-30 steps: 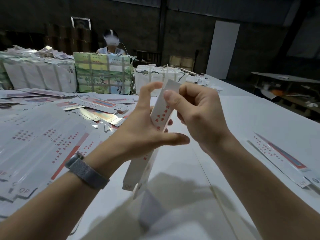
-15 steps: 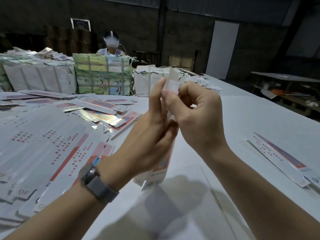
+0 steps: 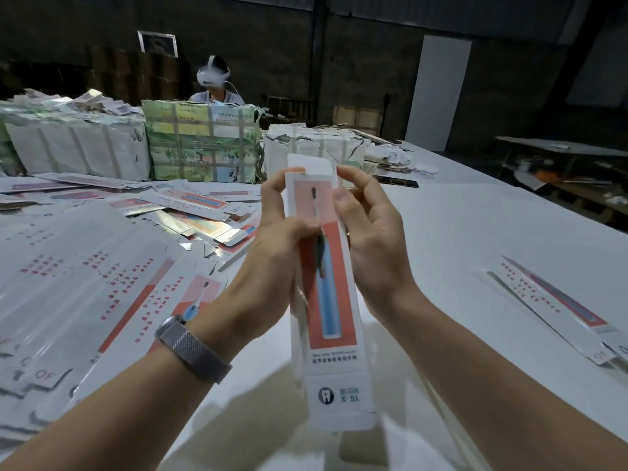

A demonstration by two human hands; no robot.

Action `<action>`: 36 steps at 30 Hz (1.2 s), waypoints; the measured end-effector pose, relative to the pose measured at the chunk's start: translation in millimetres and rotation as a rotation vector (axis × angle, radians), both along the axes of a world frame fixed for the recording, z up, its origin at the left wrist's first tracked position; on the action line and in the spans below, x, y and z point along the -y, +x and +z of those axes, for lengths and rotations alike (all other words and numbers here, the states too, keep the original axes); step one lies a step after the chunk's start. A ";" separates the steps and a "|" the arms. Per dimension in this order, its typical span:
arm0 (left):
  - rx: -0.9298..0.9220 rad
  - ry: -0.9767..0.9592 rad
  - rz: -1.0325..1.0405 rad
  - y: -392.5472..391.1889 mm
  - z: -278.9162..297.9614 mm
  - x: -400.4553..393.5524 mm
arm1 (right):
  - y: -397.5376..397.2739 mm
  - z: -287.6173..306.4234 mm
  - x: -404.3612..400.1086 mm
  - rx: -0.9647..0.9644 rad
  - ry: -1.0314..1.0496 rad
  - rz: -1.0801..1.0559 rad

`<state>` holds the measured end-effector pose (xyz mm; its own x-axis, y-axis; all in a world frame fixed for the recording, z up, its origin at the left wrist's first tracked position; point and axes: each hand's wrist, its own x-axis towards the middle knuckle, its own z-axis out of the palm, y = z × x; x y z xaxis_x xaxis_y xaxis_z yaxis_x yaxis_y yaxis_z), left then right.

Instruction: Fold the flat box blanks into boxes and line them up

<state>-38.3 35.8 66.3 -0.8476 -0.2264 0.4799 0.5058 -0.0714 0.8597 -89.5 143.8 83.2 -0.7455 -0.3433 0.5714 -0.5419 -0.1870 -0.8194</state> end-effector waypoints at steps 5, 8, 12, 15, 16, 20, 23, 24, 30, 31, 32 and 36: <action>-0.024 0.026 0.028 0.6 -2.3 -0.3 | 1.5 -2.1 0.7 0.042 0.025 0.102; -0.022 -0.079 0.088 -0.3 -5.3 0.3 | 2.8 -4.4 1.9 0.073 -0.045 0.124; -0.023 -0.127 0.103 -0.7 -7.8 0.8 | 3.2 -8.6 2.1 0.076 -0.043 0.111; -0.041 -0.147 0.120 -1.6 -8.0 1.1 | 4.6 -10.8 2.1 0.061 -0.036 0.123; -0.042 -0.156 0.120 -1.8 -8.2 0.9 | 5.0 -10.8 1.7 0.060 -0.048 0.123; -0.031 -0.121 0.028 -2.3 -8.9 -2.8 | 4.4 -7.7 -0.6 0.046 -0.109 0.123; -0.011 -0.054 -0.065 -2.6 -10.1 -4.3 | 2.5 -4.3 -2.6 0.093 -0.129 0.124; 0.003 -0.042 -0.084 -2.9 -10.4 -4.3 | 1.0 -3.8 -3.5 0.117 -0.139 0.131; 0.008 -0.102 -0.067 -0.9 -12.4 -4.4 | -7.7 -3.7 -6.1 0.126 -0.160 0.136; -0.001 -0.119 -0.052 -0.6 -12.2 -4.4 | -7.5 -4.3 -5.8 0.134 -0.163 0.164; -0.007 -0.131 -0.044 -0.6 -12.3 -4.1 | -6.8 -4.7 -5.5 0.145 -0.176 0.197; -0.005 -0.158 -0.047 -1.7 -14.3 -3.6 | -3.9 -3.1 -7.1 0.165 -0.198 0.216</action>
